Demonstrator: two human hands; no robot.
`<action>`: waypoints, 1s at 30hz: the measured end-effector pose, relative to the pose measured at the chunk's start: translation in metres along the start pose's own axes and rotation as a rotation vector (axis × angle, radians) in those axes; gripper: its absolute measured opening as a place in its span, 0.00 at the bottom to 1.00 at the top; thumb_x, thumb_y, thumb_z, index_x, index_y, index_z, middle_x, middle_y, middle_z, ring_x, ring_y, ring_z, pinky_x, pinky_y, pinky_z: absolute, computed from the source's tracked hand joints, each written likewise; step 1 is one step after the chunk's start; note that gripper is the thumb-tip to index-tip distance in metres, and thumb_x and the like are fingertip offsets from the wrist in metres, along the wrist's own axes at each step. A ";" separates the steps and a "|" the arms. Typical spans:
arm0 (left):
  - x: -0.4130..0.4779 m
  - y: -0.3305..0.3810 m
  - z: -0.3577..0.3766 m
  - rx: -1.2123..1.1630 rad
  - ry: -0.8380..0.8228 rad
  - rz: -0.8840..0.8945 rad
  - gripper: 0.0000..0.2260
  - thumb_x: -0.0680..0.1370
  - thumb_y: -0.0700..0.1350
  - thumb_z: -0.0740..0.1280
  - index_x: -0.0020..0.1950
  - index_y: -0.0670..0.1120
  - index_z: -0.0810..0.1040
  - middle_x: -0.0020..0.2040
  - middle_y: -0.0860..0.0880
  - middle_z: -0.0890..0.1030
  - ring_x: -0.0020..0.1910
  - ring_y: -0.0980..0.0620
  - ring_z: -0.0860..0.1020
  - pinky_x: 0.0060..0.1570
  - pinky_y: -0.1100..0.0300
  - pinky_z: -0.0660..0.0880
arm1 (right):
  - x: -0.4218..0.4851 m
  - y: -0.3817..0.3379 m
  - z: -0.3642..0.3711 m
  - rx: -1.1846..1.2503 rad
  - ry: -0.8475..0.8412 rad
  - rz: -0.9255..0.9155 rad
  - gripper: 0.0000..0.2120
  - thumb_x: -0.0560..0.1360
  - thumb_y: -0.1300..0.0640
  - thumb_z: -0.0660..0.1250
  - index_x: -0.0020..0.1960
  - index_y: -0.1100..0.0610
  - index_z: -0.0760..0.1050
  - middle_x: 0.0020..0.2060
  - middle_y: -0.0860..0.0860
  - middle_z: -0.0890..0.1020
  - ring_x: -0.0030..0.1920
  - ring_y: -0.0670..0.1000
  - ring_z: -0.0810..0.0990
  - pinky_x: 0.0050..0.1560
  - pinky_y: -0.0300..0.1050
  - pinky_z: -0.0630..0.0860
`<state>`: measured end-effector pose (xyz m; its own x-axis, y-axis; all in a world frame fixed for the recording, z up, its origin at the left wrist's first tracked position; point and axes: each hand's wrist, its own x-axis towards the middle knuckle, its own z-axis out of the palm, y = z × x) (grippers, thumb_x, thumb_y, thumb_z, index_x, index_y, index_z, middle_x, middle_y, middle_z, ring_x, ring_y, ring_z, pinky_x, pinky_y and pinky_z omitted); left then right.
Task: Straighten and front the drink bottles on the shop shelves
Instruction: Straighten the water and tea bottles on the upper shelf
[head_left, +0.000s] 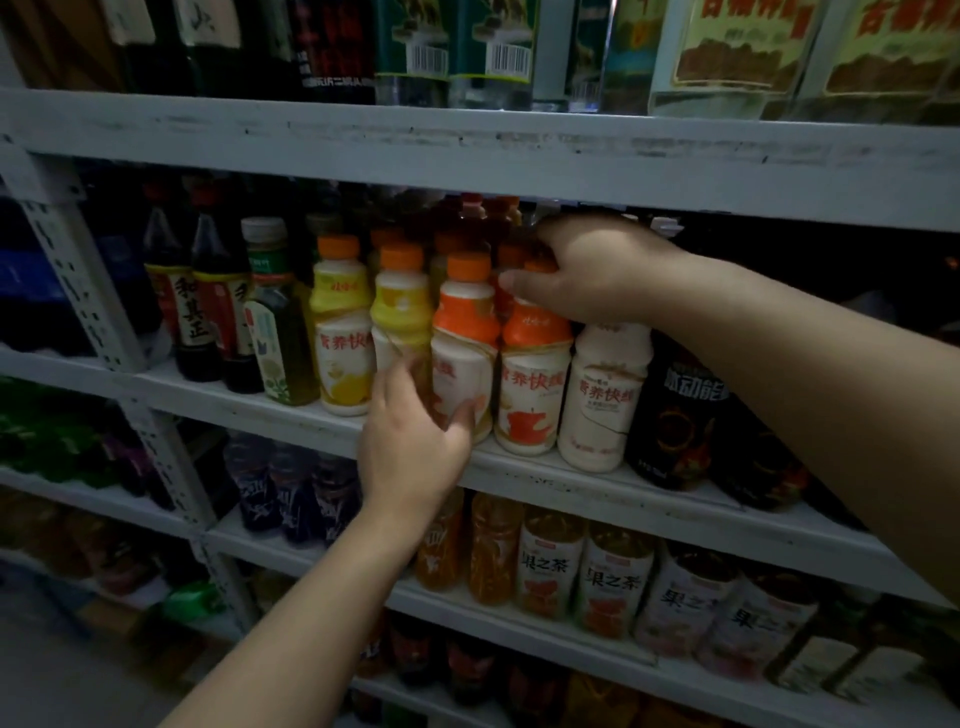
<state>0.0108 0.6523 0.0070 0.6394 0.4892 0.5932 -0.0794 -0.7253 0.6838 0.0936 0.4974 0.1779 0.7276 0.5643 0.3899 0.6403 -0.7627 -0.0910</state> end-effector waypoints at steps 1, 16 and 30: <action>-0.002 -0.003 0.001 -0.008 -0.024 -0.060 0.30 0.70 0.59 0.72 0.68 0.51 0.67 0.59 0.52 0.76 0.56 0.50 0.76 0.50 0.56 0.75 | 0.002 -0.003 0.002 -0.031 0.024 -0.027 0.24 0.73 0.34 0.61 0.61 0.49 0.72 0.46 0.47 0.75 0.42 0.49 0.73 0.36 0.42 0.69; -0.007 -0.036 0.000 0.065 -0.164 0.208 0.21 0.77 0.56 0.65 0.67 0.49 0.72 0.58 0.50 0.79 0.55 0.49 0.77 0.47 0.55 0.77 | 0.032 -0.055 0.026 -0.078 0.110 0.132 0.24 0.67 0.29 0.64 0.49 0.47 0.72 0.37 0.45 0.74 0.35 0.44 0.71 0.30 0.39 0.66; 0.013 -0.071 -0.011 -0.060 -0.224 0.480 0.15 0.75 0.49 0.69 0.60 0.47 0.81 0.57 0.51 0.80 0.52 0.52 0.80 0.41 0.60 0.78 | 0.031 -0.061 0.012 0.019 -0.051 0.276 0.24 0.71 0.39 0.69 0.65 0.40 0.72 0.58 0.45 0.75 0.48 0.47 0.72 0.39 0.40 0.68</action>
<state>0.0165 0.7151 -0.0291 0.6675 -0.0107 0.7446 -0.4426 -0.8098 0.3851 0.0800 0.5652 0.1851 0.8865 0.3514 0.3011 0.4201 -0.8840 -0.2052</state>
